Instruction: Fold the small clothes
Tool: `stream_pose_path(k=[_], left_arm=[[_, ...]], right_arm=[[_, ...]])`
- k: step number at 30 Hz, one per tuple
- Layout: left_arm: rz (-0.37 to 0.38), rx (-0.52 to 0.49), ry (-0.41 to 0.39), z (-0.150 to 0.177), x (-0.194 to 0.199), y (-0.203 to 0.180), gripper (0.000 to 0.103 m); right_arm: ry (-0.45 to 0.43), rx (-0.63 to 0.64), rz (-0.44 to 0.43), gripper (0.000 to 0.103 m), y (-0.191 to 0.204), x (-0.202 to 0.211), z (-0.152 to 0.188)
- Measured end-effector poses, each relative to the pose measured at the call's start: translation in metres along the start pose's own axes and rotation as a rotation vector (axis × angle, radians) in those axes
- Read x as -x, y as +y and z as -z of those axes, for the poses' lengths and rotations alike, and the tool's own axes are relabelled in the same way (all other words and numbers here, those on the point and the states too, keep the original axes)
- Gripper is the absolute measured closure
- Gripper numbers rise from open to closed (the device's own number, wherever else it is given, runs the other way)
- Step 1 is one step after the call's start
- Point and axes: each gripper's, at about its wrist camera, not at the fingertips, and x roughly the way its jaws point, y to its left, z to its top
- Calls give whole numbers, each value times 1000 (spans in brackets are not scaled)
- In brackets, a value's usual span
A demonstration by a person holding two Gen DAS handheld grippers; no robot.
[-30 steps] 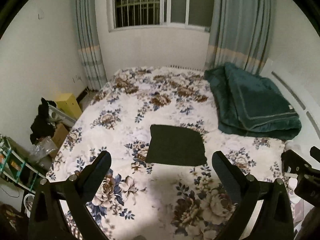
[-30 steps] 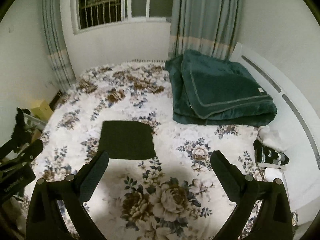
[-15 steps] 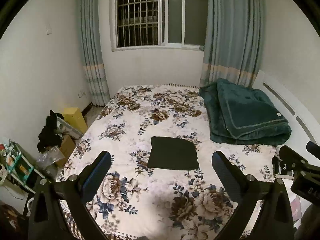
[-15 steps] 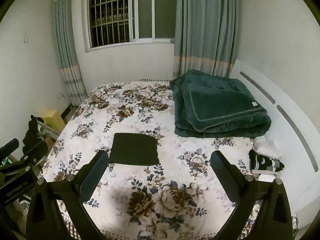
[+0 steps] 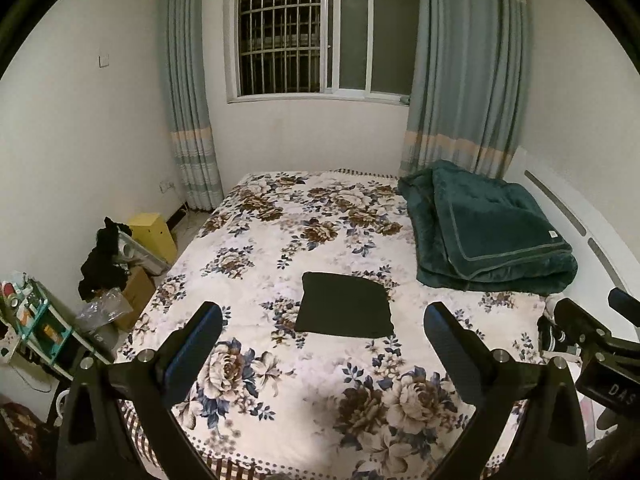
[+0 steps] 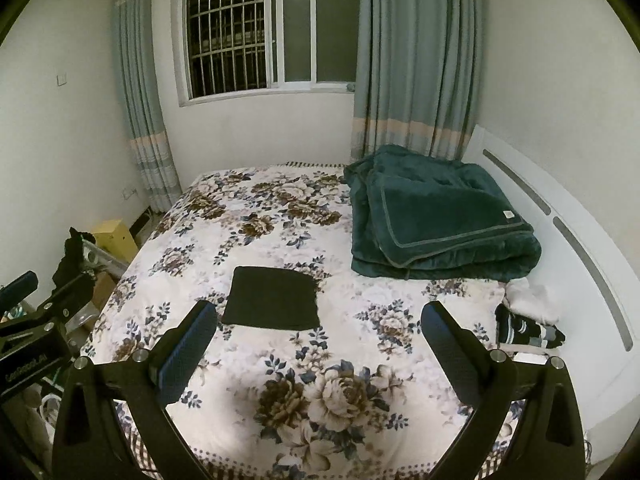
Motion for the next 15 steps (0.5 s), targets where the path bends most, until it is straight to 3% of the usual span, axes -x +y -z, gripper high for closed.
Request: stream_pose_path(k=[15], left_arm=[[-10,4,-4,-2,15,-7,0]], right_arm=[[-13,35,-39,0,-5,9,-19]])
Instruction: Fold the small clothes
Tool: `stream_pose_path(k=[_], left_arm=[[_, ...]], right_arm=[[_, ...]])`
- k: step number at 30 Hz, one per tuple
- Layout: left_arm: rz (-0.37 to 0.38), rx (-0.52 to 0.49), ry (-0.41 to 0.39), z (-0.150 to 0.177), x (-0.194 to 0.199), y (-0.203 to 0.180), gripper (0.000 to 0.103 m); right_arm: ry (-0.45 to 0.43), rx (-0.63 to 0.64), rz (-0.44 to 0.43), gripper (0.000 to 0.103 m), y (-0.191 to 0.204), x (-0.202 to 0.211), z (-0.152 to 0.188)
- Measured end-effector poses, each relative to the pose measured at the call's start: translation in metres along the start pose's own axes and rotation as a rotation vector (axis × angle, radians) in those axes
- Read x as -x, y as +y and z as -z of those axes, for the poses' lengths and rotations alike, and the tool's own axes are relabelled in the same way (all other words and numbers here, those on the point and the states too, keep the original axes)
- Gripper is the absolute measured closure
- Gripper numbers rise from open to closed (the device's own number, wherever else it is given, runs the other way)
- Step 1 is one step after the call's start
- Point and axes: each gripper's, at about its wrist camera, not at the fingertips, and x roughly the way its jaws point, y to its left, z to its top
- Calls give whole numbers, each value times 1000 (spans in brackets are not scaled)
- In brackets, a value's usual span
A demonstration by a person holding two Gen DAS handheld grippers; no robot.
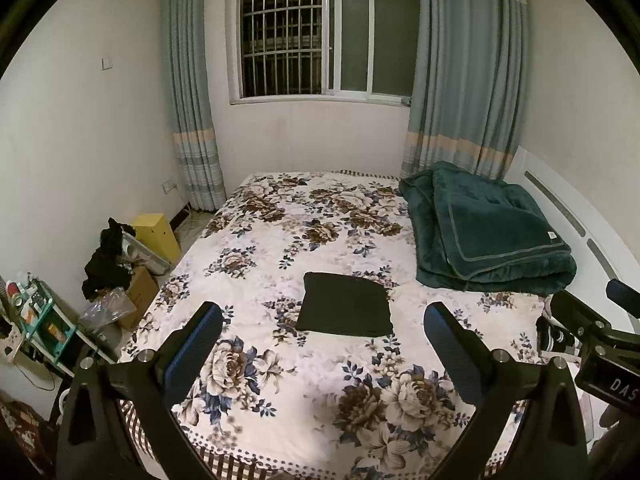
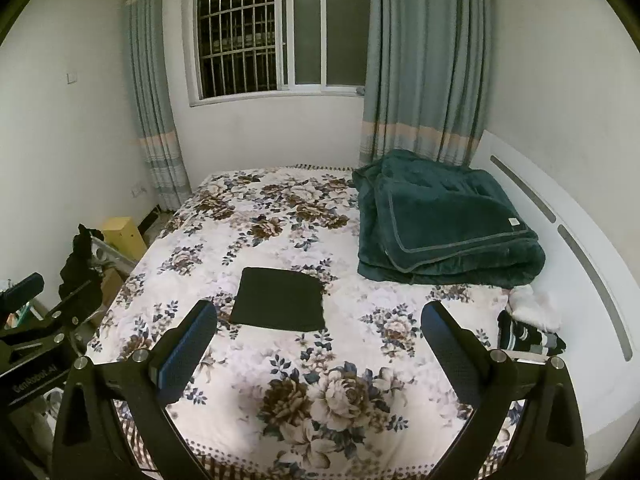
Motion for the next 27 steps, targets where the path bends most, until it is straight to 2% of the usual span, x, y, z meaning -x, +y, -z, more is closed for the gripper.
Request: stream_pose_path(k=[27], left_arm=[[-4,8,-5,-2,7,-1,0]], right_arm=[[-8,7,-10,0,1,-2,0]])
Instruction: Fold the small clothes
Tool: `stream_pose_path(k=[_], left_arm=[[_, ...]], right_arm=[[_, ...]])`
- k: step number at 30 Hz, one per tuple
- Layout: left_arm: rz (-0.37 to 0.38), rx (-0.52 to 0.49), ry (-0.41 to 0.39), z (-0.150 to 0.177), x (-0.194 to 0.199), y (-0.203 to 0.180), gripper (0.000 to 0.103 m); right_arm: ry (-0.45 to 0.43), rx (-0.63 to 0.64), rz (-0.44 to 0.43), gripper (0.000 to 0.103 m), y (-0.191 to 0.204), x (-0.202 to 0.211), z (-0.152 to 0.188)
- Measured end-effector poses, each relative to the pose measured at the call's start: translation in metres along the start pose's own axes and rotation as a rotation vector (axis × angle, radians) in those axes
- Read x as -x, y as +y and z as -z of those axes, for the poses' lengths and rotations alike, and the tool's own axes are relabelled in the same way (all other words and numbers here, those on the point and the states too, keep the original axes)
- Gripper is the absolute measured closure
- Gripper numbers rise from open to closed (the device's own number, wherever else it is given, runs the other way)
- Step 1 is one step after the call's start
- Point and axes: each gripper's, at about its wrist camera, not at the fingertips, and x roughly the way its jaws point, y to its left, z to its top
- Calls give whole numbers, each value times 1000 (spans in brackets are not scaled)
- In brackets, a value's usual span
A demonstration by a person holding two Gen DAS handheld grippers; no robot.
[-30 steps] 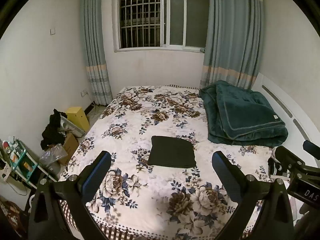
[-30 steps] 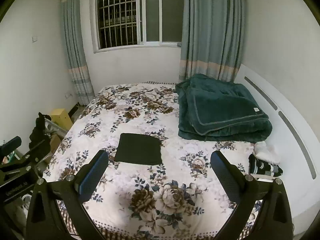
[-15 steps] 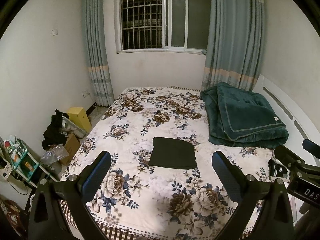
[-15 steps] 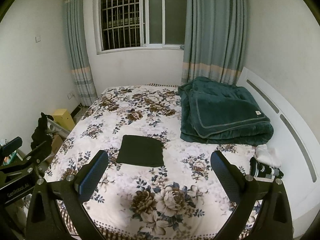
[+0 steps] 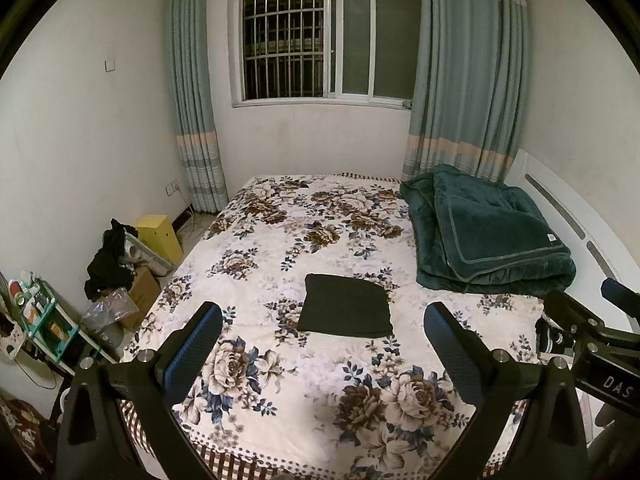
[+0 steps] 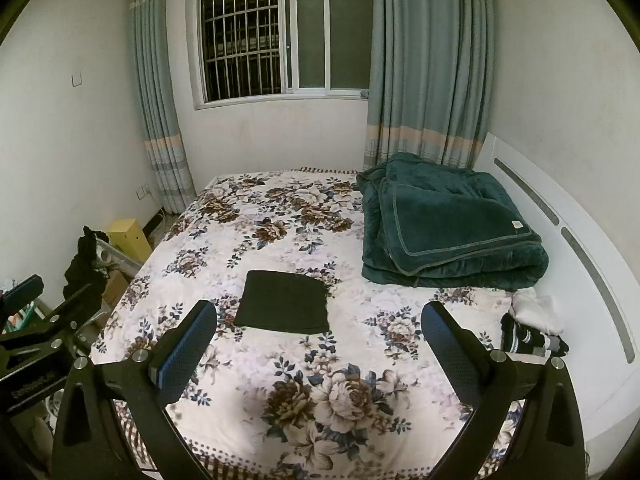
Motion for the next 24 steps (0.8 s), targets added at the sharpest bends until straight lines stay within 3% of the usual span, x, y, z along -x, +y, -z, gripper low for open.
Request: stream_pose_path(k=[24], left_arm=[[-5,0,-4,-4,6,1,0]], right_arm=[[-8,1,3,0,3,0,2]])
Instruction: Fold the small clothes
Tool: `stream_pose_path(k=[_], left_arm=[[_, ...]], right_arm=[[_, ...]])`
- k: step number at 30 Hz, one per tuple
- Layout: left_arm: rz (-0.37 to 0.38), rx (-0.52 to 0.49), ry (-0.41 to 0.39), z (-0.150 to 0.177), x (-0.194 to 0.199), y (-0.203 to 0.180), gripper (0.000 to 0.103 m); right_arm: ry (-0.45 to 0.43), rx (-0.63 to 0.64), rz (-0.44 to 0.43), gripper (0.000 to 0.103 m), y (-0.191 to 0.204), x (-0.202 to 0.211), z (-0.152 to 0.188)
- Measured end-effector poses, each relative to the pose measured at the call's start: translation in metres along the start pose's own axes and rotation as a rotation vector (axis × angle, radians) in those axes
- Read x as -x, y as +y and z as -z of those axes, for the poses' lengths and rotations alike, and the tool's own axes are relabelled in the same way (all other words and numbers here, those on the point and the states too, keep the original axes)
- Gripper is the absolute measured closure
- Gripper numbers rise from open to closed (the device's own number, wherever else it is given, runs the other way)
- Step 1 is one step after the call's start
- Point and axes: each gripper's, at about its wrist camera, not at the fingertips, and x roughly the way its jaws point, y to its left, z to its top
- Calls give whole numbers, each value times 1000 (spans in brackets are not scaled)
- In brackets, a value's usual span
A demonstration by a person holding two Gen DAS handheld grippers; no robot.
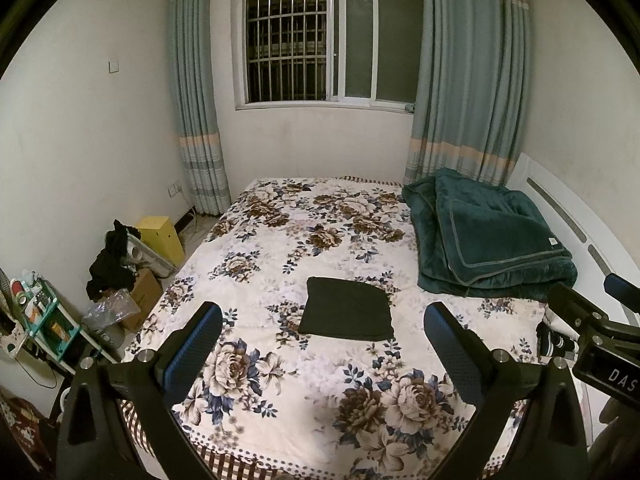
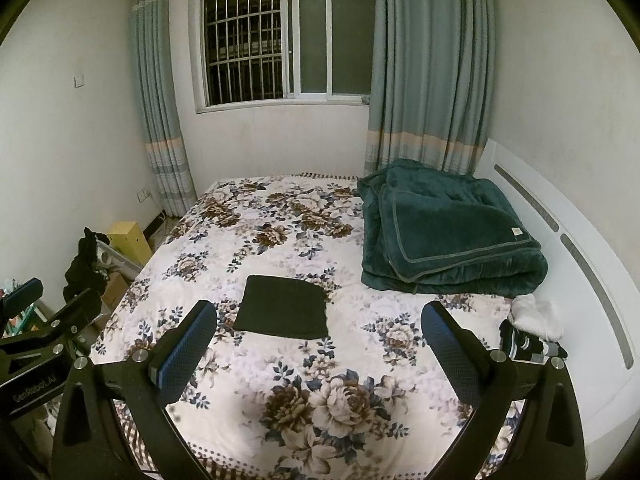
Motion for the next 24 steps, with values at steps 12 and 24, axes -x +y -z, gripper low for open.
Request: stream_pose_path(k=[12,24], left_arm=[[-15,10,0,-2,4,4,0],[-18,12,-6,-3,5,8,0]], right_arm=[[0,-4,3,0,2,2,3],[-1,-6,5,0,4,1,5]])
